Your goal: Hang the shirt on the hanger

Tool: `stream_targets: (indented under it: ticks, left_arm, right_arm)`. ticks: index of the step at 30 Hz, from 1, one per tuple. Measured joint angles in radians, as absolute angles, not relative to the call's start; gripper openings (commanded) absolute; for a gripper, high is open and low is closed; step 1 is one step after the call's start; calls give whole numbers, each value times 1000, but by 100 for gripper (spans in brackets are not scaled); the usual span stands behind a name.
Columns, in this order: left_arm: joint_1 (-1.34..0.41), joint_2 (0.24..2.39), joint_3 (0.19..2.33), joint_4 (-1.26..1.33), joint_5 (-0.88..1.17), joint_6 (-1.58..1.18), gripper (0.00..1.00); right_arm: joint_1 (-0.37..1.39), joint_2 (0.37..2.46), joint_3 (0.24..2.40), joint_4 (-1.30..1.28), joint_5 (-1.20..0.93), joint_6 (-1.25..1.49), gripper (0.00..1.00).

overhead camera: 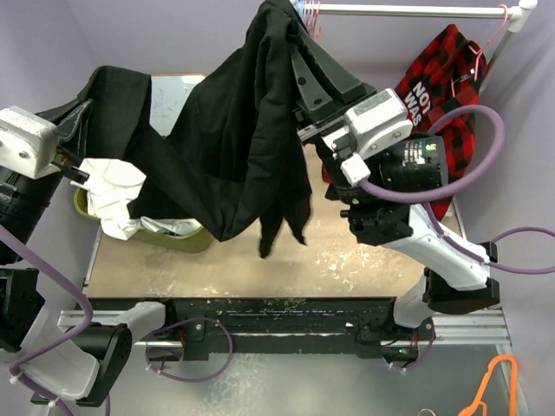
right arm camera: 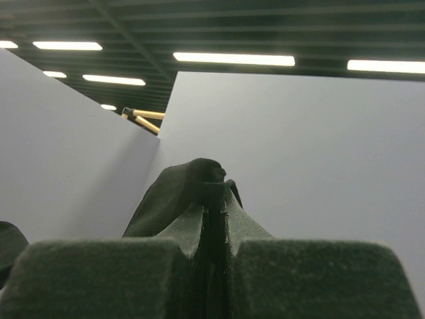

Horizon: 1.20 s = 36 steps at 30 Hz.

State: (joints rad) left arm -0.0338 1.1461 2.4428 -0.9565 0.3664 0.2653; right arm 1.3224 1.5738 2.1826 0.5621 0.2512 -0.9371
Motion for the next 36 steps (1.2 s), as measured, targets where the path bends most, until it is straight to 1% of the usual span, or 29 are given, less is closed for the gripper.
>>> stream_targets:
  ticks: [3, 8, 13, 15, 20, 24, 28, 32, 36]
  left_arm:
    - [-33, 1167, 2463, -955, 392, 247, 8]
    - [-28, 1213, 2520, -939, 439, 217, 8]
    - [-10, 1240, 2547, -918, 505, 175, 8]
    - [-7, 1246, 2549, -908, 530, 163, 9]
    - [4, 1257, 2537, -889, 597, 128, 9]
    - [36, 1274, 2531, -857, 666, 85, 9]
    - [72, 1282, 2496, -815, 723, 44, 9]
    - [87, 1274, 2400, -791, 756, 22, 6]
    - [90, 1246, 2255, -797, 725, 39, 4]
  right_arm:
    - [1352, 1604, 2247, 548, 274, -1040, 0]
    - [1362, 1738, 2470, 538, 290, -1202, 0]
    - [1362, 1758, 2500, 532, 289, -1288, 0]
    - [1362, 1738, 2493, 531, 288, -1290, 0]
    - [1362, 1591, 2360, 547, 290, -1291, 0]
    - [1362, 1546, 2414, 591, 295, -1292, 0]
    - [1362, 1480, 2410, 607, 297, -1281, 0]
    - [1362, 1410, 2338, 606, 306, -1263, 0]
    - [1362, 1383, 2257, 599, 360, -1247, 0]
